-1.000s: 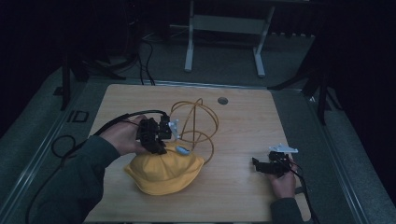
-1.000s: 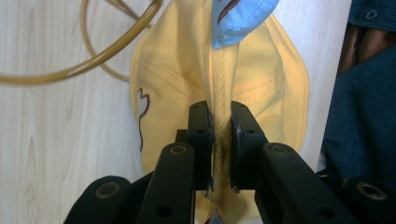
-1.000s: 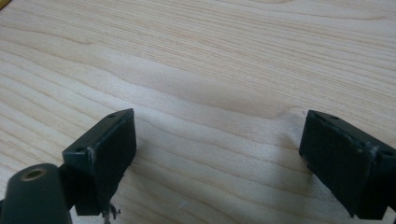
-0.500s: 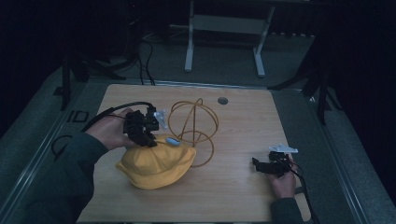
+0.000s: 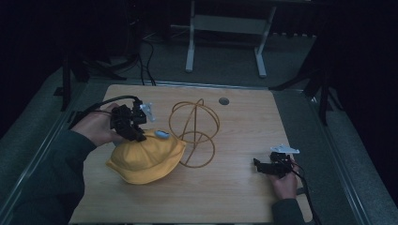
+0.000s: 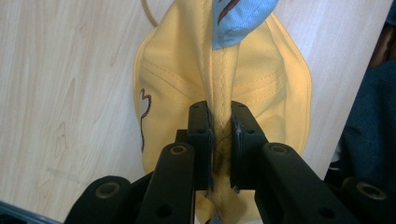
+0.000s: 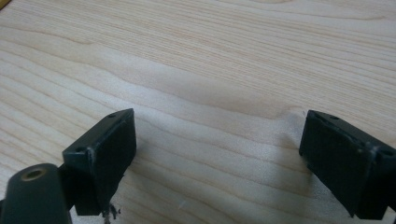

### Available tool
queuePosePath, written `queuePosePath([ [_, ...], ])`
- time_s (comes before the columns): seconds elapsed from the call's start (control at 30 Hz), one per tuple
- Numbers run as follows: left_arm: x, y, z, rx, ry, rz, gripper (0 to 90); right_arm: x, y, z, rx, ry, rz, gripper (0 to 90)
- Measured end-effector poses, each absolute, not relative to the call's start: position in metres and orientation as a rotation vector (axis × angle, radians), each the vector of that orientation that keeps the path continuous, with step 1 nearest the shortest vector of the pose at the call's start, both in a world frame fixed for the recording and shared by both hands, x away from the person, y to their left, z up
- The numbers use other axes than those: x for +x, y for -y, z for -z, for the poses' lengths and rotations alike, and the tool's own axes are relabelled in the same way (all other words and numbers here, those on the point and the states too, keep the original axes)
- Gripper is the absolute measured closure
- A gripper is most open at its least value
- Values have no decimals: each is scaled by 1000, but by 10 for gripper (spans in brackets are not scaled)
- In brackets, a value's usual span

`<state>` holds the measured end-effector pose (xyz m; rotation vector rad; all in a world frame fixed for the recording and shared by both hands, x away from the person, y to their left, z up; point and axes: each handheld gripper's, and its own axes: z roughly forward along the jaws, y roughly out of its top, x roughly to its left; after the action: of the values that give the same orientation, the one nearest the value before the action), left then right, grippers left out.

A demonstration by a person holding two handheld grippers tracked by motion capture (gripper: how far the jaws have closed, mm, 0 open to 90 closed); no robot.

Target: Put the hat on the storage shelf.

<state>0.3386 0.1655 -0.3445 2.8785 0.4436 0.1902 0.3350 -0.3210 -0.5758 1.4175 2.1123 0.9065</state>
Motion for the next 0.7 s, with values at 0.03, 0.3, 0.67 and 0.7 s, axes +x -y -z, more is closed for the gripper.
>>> queuePosePath([
  [0.03, 339, -168, 344, 2877, -454, -194, 807, 335, 321, 576, 1417, -2112, -906, 109],
  [0.3, 345, -183, 336, 2861, -519, -219, 807, 335, 321, 576, 1417, -2113, -906, 109],
  [0.67, 353, -195, 323, 2835, -582, -269, 808, 335, 321, 576, 1417, -2113, -906, 109],
  [0.7, 354, -196, 321, 2834, -586, -277, 808, 335, 321, 576, 1417, -2113, -906, 109],
])
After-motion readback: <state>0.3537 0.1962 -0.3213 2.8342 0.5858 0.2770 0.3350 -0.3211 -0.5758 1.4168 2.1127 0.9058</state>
